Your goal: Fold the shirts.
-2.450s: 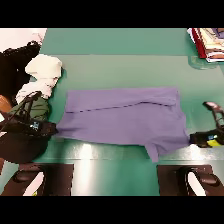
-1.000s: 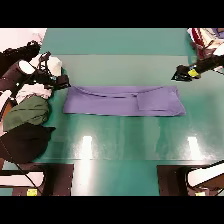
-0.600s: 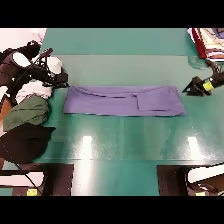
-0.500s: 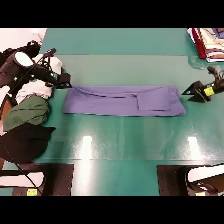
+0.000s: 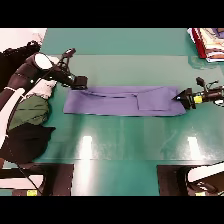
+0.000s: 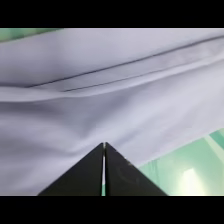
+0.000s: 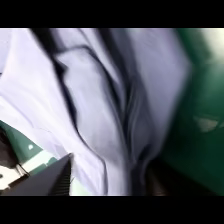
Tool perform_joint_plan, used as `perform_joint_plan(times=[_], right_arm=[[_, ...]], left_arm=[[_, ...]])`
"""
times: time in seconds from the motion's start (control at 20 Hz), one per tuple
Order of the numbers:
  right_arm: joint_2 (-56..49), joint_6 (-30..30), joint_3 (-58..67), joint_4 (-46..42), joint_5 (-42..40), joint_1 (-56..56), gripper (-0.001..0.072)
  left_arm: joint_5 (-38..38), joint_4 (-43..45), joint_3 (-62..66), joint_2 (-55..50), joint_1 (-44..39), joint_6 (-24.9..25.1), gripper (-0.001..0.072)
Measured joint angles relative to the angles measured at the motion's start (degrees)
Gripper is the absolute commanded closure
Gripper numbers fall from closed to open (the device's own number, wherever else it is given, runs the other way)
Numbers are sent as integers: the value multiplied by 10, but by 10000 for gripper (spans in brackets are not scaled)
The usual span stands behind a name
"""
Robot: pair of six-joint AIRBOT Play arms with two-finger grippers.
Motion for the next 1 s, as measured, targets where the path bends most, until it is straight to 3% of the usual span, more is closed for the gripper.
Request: perform_joint_plan(times=[0.15, 0.25, 0.5, 1.0], right_arm=[[-10, -16, 15, -3, -14, 27, 628], [-12, -24, 33, -9, -11, 42, 700], [19, -27, 99, 4, 41, 73, 701], [115, 65, 292, 16, 80, 213, 701]], left_arm=[[21, 0, 0, -5, -38, -14, 685], [42, -1, 1, -18, -64, -24, 685], [71, -4, 24, -79, -116, -36, 686], [89, -49, 105, -196, -165, -44, 685]])
